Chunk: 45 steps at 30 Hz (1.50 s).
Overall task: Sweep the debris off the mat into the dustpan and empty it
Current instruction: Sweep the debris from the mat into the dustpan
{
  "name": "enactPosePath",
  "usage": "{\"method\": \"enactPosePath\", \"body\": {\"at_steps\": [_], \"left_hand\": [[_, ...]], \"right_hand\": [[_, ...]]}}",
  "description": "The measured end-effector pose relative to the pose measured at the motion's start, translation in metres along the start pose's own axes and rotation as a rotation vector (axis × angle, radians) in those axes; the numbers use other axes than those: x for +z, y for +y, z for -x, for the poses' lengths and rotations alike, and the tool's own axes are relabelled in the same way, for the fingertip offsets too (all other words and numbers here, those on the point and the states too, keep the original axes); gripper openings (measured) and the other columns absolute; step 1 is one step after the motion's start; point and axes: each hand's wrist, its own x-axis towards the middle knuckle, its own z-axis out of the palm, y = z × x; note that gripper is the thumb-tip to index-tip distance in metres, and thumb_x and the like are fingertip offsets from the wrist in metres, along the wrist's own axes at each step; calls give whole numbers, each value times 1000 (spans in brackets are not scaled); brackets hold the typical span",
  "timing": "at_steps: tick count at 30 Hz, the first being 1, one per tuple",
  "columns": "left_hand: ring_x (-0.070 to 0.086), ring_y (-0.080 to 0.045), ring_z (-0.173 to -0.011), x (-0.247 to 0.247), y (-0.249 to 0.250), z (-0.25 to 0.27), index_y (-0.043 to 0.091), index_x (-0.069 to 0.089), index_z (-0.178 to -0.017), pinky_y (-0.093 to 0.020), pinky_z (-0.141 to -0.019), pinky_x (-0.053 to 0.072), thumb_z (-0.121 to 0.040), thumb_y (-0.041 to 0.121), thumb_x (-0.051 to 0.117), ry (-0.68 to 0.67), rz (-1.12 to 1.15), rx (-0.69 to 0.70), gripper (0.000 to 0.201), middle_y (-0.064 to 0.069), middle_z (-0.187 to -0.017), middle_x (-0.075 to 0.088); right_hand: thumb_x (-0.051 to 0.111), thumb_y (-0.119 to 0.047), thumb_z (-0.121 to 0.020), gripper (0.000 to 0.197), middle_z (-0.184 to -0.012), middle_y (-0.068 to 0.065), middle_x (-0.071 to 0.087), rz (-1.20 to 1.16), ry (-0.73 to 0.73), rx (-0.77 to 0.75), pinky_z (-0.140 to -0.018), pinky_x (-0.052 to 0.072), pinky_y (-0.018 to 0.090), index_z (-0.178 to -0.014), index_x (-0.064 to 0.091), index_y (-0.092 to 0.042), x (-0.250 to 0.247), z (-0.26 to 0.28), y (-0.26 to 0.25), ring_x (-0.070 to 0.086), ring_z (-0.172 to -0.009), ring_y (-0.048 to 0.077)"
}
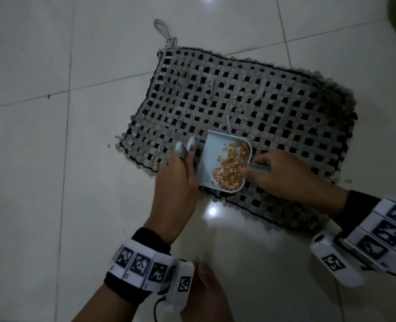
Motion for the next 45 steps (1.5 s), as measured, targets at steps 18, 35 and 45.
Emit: {"method": "enactPosePath", "body": {"at_steps": [18, 35, 45], "left_hand": [[54, -10, -54, 5, 10, 13, 19, 61, -108, -23, -42, 36, -109, 32, 39, 16, 107, 42, 26, 2, -67, 59], [49, -3, -43, -9, -23, -5, 5, 50, -95, -16, -37, 30, -109, 32, 35, 141, -66, -153, 34, 1, -56, 49], [51, 0, -47, 12, 13, 8, 9, 52, -97, -10, -40, 31, -109, 32, 37, -34, 105, 10, 30, 6, -59, 51]], "right_hand": [[64, -57, -88, 31, -69, -4, 74, -77, -5, -10, -57, 58, 47, -84, 75, -28, -3, 16, 14, 69, -58, 18], [67, -54, -88, 34, -61, -4, 71, -76, -13, 47, -45, 45, 25, -75, 74, -24, 0, 3, 0, 61, -45, 9], [67, -52, -89, 33, -60, -4, 70, -77, -22, 36, -38, 37, 15, -81, 77, -22, -2, 5, 4, 57, -42, 3]]}}
